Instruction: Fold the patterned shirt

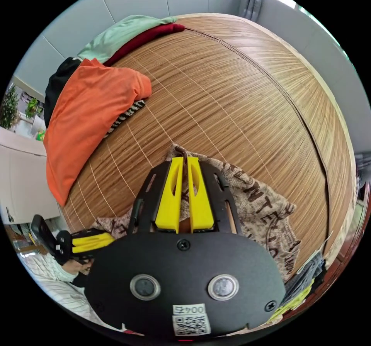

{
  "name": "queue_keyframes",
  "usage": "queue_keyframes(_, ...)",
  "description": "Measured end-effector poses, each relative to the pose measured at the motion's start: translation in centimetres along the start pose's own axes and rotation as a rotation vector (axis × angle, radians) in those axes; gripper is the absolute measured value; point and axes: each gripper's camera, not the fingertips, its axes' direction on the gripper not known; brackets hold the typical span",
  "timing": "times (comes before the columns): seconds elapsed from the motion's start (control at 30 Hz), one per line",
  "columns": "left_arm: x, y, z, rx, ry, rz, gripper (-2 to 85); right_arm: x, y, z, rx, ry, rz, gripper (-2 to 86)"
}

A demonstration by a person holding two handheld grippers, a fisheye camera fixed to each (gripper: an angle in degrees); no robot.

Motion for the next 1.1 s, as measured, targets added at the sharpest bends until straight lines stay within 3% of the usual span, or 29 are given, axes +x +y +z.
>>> queue_keyframes(0.2,-0.3,-0.1,0.5,0.009,0.028,-0.022,0.1,1.5,3.5,-4.3,0.087,-0.039,0.044,8.1)
queue_keyframes(0.27,-0.2,-0.1,0.6,0.013,0.038,-0.025,0.1,3.1,9.0,-7.9,0.208,-0.073,0.111,7.8)
queue_keyframes(0.43,1.8,-0.2,-1.8,0.094,0.19,-0.054,0.1,5.8,24.5,-9.6,0.304,-0.017,0.322,4.9)
queue_keyframes(0.57,8.4,-1.8,-0.7,0.1,0.043,0.124,0.1,4.0,33.1,-6.7,0.332,0.005,0.419,4.5)
queue_keyframes(0.67,12.7,-3.4,3.7,0.044,-0.043,0.254,0.1,0.3,34.0,-4.3,0.356,0.077,0.359,5.2)
queue_keyframes(0.77,12.8,-4.3,8.3,-0.066,-0.323,0.284,0.1,-2.7,33.6,0.4,0.232,0.157,0.262,5.8)
queue_keyframes(0.8,11.6,-4.5,8.8,-0.082,-0.287,0.256,0.1,-3.0,33.9,1.7,0.197,0.165,0.255,5.8)
queue_keyframes(0.83,10.5,-4.9,8.5,-0.084,-0.216,0.198,0.1,-3.6,35.1,2.5,0.288,0.194,0.241,5.8)
queue_keyframes(0.93,11.1,-5.0,8.6,-0.083,-0.216,0.188,0.0,-3.8,36.2,2.6,0.287,0.151,0.243,6.0)
queue_keyframes(1.1,16.3,-4.5,6.3,0.025,-0.163,0.231,0.0,-0.6,42.8,1.1,0.399,0.078,0.436,5.8)
